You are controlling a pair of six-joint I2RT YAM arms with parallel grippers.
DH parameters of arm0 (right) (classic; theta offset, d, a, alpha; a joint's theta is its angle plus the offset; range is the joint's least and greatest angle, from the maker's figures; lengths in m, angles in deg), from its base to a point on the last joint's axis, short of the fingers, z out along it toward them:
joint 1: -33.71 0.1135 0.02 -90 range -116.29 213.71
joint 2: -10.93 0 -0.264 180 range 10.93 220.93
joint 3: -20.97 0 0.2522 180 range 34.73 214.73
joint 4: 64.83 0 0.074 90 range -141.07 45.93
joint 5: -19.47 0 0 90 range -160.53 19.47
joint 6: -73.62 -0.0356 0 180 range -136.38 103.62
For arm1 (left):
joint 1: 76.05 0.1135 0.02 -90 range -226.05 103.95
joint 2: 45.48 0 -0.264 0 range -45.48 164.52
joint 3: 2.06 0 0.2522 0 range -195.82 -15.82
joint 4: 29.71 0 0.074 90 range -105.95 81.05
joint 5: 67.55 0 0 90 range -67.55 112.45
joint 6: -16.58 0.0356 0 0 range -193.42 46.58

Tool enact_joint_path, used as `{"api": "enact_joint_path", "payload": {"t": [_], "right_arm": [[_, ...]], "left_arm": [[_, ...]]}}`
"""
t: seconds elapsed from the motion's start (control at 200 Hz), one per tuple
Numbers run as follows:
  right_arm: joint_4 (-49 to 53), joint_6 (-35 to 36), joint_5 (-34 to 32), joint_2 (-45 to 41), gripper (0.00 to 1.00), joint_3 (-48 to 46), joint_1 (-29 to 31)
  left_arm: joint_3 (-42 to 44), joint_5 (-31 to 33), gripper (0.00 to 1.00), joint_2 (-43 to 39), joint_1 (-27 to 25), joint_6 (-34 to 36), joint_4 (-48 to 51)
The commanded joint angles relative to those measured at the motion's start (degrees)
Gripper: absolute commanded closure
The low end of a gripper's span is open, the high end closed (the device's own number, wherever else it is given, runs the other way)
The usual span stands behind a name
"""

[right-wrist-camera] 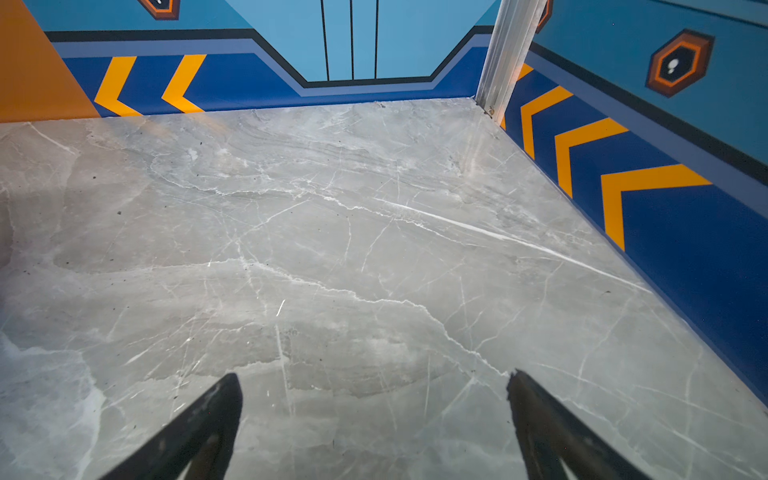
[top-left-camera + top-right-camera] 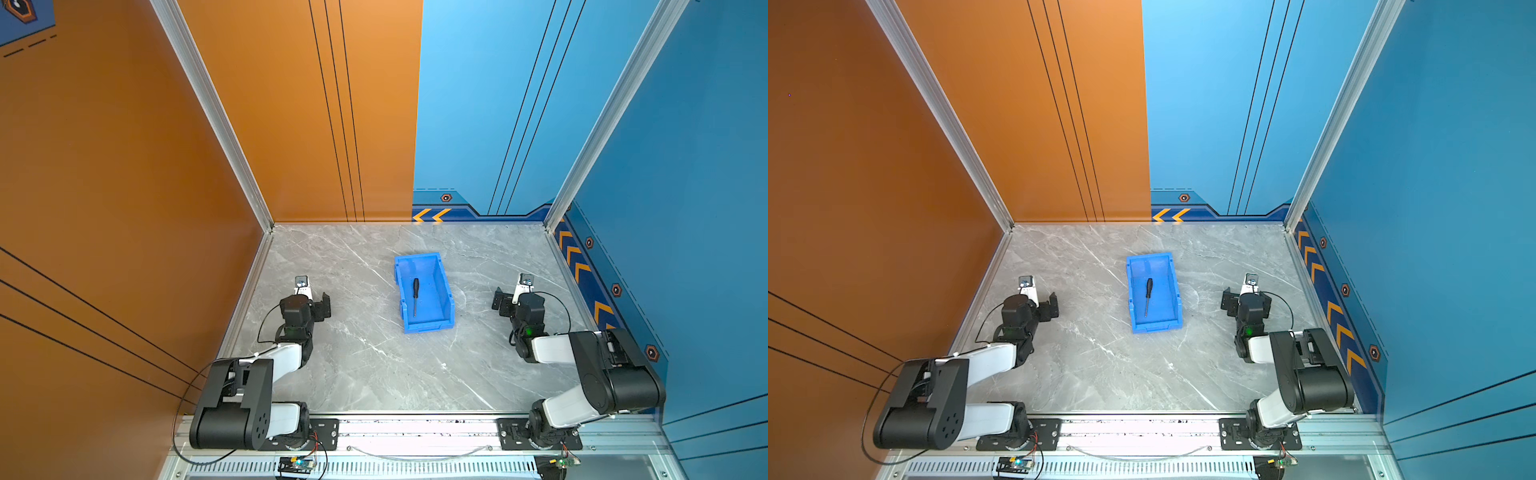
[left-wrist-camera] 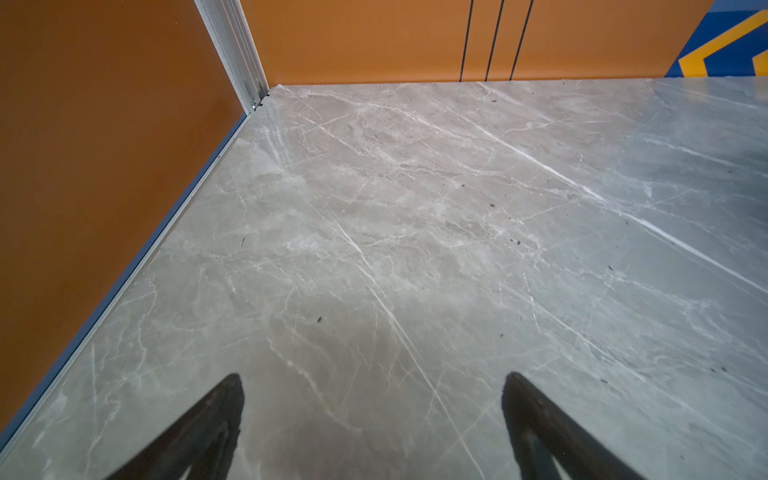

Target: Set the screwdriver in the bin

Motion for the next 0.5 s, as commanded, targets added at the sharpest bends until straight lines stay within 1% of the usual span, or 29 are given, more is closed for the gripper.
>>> {"api": "enact_joint_path", "payload": {"t": [0.0, 0.045, 0.095, 0.165, 0.275, 0.496], "right_arm": [[-0.7, 0.2, -2.2, 0.0, 0.0, 1.2, -0.5], [-3.0, 0.3, -1.9, 0.9, 0.0, 0.8, -0.8], [-1.0, 0.1, -1.8, 0.3, 0.0, 1.2, -0.8], [-2.5, 0.2, -1.7, 0.8, 0.0, 1.0, -0.9], [-2.2, 0.2, -1.7, 0.7, 0.0, 1.0, -0.9], [-1.9, 0.2, -1.7, 0.6, 0.0, 1.1, -0.9]], "left_arm": [[-1.8, -4.6, 0.02, 6.0, 0.7, -1.1, -8.0], [-2.5, -4.8, 0.02, 8.5, 0.6, -0.8, -9.1], [-2.6, -5.2, 0.02, 9.9, -0.3, 0.8, -10.2], [-2.1, -4.4, 0.02, 9.8, -0.9, 1.1, -10.4], [-2.0, -4.9, 0.02, 9.8, -0.5, 0.9, -10.9], [-2.1, -2.7, 0.02, 10.1, -1.9, 1.8, -11.2]]}}
